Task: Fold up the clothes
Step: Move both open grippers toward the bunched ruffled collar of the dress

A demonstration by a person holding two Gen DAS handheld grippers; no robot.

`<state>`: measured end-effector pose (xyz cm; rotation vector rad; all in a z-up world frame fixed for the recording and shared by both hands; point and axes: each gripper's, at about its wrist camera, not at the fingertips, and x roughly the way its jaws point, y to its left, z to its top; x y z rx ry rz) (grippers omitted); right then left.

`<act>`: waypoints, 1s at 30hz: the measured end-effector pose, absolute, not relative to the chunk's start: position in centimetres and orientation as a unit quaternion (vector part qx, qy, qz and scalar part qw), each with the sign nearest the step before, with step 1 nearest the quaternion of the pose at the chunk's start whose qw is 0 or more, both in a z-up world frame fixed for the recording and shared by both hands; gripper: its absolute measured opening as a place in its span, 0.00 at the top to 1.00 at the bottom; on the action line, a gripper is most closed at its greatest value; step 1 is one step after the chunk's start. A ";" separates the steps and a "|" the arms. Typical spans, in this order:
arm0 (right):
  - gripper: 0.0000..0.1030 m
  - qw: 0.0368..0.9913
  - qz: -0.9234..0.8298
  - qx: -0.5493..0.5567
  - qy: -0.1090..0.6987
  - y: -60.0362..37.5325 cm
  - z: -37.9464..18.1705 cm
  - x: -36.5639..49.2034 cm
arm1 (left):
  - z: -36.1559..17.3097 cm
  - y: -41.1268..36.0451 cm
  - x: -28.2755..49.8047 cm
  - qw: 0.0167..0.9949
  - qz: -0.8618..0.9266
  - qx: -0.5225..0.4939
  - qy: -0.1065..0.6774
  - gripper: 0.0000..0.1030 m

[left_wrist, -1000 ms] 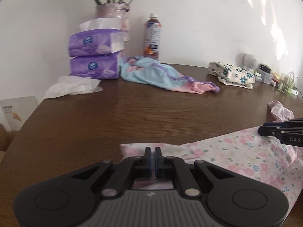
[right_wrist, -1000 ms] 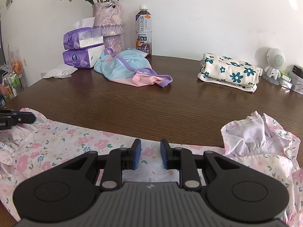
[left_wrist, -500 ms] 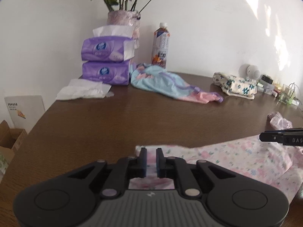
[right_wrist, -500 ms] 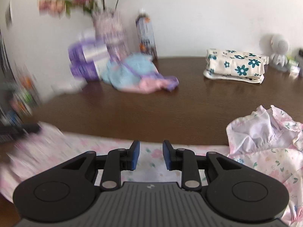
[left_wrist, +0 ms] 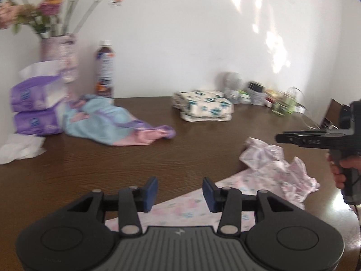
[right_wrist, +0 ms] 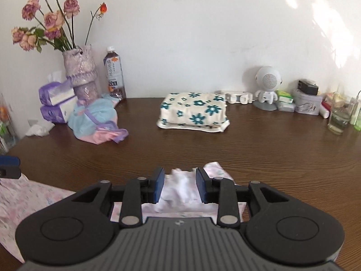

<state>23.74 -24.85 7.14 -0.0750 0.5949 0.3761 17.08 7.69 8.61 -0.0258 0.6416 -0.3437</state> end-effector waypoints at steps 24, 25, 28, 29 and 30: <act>0.63 0.815 0.321 -0.236 0.421 -24.2 3.9 37.9 | 4.5 -10.8 34.2 0.855 -0.268 0.024 0.443 0.48; 0.63 0.809 0.327 -0.243 0.424 -24.0 3.8 38.1 | 4.1 -11.0 34.7 0.852 -0.272 0.030 0.447 0.48; 0.63 0.800 0.334 -0.246 0.433 -24.0 3.3 38.3 | 3.2 -11.4 35.8 0.843 -0.279 0.040 0.458 0.53; 0.63 0.797 0.337 -0.248 0.436 -24.0 3.1 38.4 | 2.9 -11.4 36.1 0.841 -0.283 0.038 0.460 0.56; 0.64 0.794 0.342 -0.245 0.439 -24.2 2.9 38.4 | 2.8 -11.3 36.3 0.838 -0.289 0.034 0.461 0.66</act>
